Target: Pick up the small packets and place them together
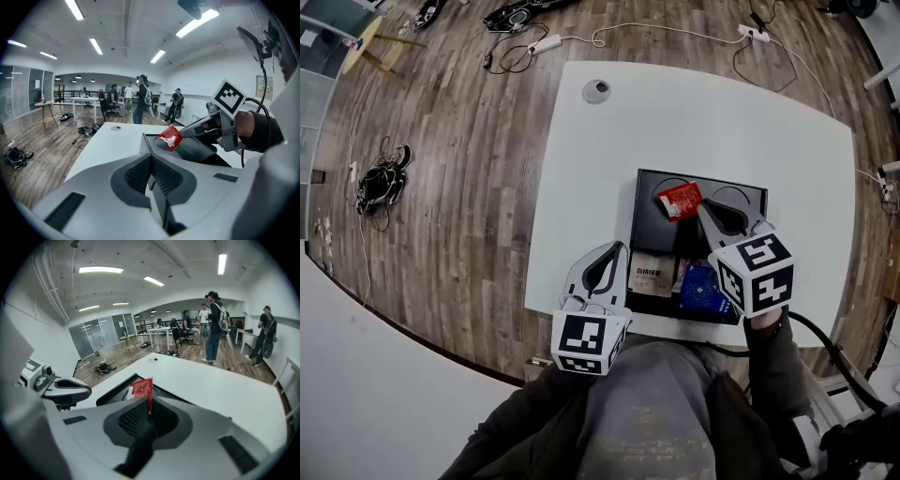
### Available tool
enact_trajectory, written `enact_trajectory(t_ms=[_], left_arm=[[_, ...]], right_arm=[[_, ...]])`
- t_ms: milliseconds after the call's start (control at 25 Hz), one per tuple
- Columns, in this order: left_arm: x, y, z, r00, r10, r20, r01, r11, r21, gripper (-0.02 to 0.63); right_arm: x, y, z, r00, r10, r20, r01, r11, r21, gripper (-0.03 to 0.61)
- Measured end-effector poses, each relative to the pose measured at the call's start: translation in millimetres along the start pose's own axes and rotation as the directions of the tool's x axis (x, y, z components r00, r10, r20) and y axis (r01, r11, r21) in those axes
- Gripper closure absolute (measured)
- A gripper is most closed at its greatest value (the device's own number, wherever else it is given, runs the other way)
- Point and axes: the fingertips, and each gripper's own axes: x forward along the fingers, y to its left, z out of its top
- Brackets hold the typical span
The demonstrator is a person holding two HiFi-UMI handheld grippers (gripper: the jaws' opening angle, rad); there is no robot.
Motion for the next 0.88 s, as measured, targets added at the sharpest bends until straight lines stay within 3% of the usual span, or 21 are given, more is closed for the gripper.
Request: enact_trajectory(t_ms=[160, 480, 720, 880], left_arm=[[1.8, 6.4, -0.6, 1.000, 0.008, -0.001, -0.008, 1.000, -0.006, 0.623], [-12.2, 1.9, -1.9, 1.000, -0.012, 0.026, 0.012, 1.000, 0.004, 0.623], [-35.5, -10.6, -10.5, 0.998, -0.060, 0.036, 0.059, 0.998, 0.025, 0.622], [-52.1, -19.6, -23.2, 0.995, -0.097, 0.027, 0.096, 0.995, 0.040, 0.623]], right_arm=[[5.4, -4.3, 1.8, 1.000, -0.027, -0.001, 0.027, 0.999, -0.019, 0.486], [-26.1, -10.9, 11.6, 0.986, -0.146, 0.086, 0.149, 0.988, -0.033, 0.485], [-58.3, 12.7, -10.6, 0.976, -0.188, 0.114, 0.190, 0.982, -0.009, 0.485], [-71.4, 37.3, -40.5, 0.981, -0.167, 0.096, 0.167, 0.986, 0.011, 0.485]])
